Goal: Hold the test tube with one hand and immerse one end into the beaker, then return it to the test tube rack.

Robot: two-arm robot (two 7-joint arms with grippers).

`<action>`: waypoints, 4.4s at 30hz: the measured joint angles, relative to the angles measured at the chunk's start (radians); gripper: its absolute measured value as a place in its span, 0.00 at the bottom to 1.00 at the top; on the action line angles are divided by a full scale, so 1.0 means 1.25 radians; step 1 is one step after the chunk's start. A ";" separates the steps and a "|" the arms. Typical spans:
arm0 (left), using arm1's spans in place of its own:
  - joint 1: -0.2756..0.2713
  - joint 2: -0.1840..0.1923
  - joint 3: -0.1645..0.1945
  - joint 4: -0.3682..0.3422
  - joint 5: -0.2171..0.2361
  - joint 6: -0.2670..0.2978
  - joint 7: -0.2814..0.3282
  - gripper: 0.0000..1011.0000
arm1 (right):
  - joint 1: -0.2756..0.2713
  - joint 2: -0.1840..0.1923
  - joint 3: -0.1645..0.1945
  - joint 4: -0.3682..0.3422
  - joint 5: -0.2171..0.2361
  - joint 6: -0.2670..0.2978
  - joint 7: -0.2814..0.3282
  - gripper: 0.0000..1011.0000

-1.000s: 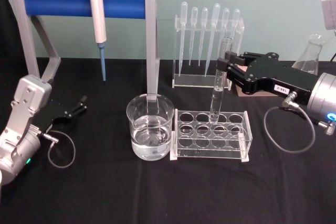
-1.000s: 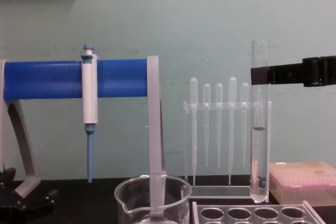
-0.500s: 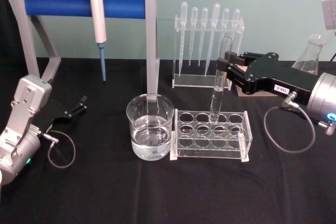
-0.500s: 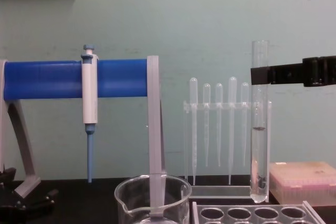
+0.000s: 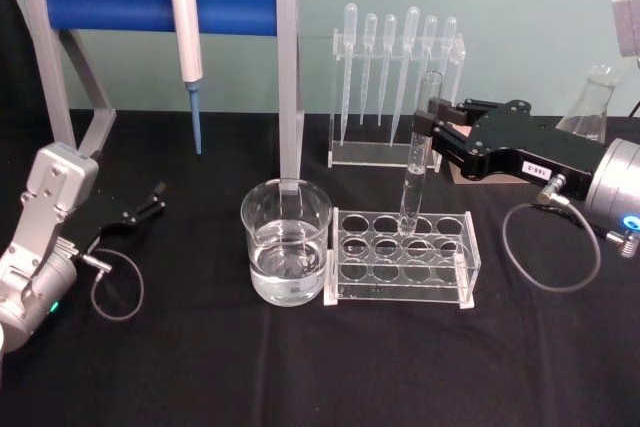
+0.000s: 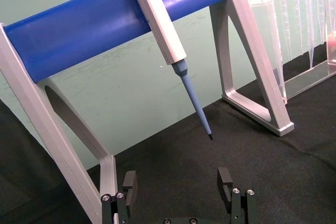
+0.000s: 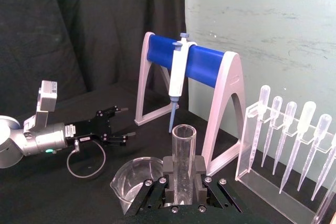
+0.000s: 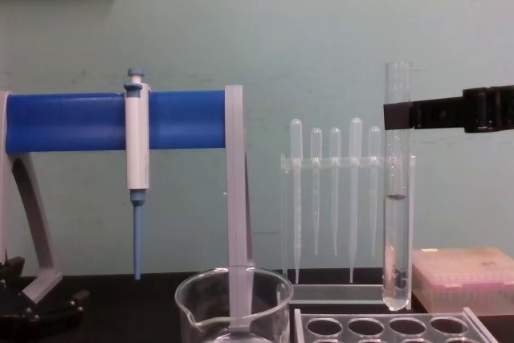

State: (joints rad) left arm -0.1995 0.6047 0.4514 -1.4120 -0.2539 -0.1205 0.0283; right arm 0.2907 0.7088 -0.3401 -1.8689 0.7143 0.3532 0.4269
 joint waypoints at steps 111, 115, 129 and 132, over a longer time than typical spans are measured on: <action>0.000 0.000 0.000 0.000 0.000 0.000 0.000 0.99 | 0.170 -0.151 -0.225 0.133 -0.102 -0.069 0.010 0.22; 0.000 0.000 0.000 0.000 0.000 0.000 0.000 0.99 | 0.155 -0.163 -0.231 0.154 -0.125 -0.092 0.015 0.22; 0.000 0.000 0.000 0.000 0.000 0.000 0.000 0.99 | 0.113 -0.197 -0.232 0.211 -0.185 -0.167 0.015 0.22; 0.000 0.000 0.000 0.000 0.000 0.000 0.000 0.99 | 0.103 -0.204 -0.230 0.221 -0.193 -0.175 0.013 0.22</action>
State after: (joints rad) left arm -0.1995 0.6047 0.4514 -1.4120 -0.2539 -0.1206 0.0283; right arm 0.4200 0.4536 -0.6276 -1.5932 0.4731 0.1342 0.4436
